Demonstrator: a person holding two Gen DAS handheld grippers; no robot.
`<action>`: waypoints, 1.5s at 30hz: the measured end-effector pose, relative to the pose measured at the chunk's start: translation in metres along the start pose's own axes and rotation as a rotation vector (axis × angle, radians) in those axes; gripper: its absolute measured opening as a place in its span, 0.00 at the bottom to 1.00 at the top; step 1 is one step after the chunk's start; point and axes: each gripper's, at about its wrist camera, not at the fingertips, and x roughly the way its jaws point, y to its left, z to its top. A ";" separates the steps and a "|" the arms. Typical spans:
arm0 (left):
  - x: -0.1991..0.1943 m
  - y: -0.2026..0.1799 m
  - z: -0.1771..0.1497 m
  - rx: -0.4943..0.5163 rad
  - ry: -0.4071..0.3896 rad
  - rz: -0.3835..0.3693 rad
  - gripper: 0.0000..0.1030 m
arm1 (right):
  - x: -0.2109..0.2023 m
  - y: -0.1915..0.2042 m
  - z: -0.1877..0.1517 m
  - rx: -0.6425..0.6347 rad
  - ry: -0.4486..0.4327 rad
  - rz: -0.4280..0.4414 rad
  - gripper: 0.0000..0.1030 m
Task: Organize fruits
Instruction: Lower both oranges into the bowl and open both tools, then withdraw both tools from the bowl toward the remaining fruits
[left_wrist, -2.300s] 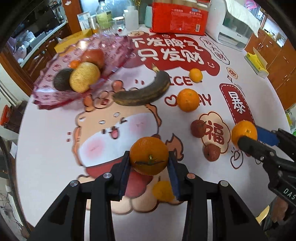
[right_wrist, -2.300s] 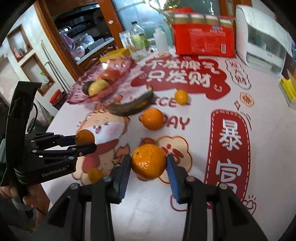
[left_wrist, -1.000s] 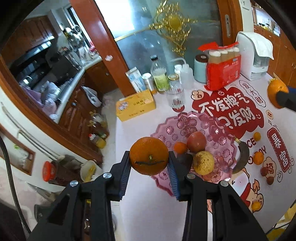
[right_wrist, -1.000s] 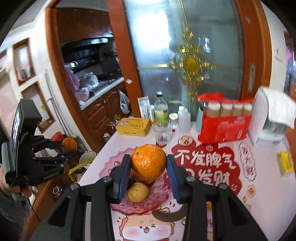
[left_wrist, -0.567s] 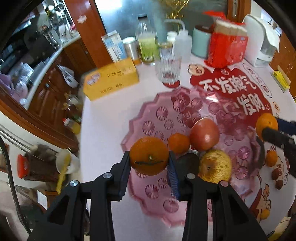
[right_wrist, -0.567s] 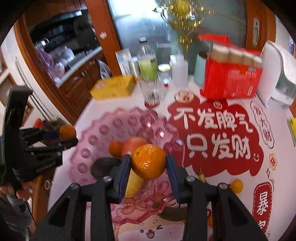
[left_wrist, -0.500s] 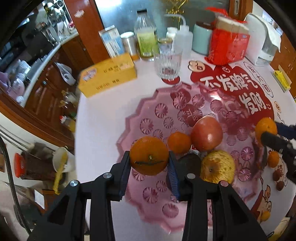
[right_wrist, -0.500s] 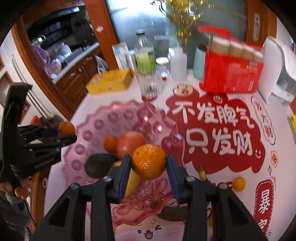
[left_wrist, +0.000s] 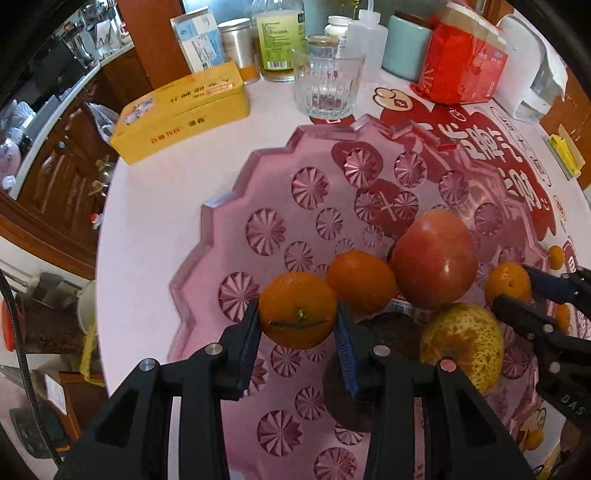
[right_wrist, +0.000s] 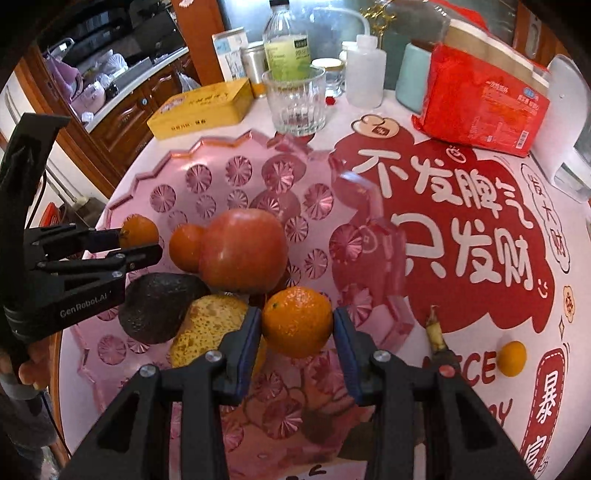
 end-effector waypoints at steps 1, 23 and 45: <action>0.000 0.000 0.000 0.000 0.000 -0.003 0.37 | 0.001 0.000 0.000 0.004 -0.006 -0.007 0.39; -0.032 -0.013 -0.010 0.000 -0.039 0.004 0.96 | -0.018 0.003 0.008 0.029 -0.081 -0.012 0.50; -0.110 -0.026 -0.044 -0.078 -0.132 -0.046 0.99 | -0.069 0.007 -0.016 0.049 -0.141 0.007 0.51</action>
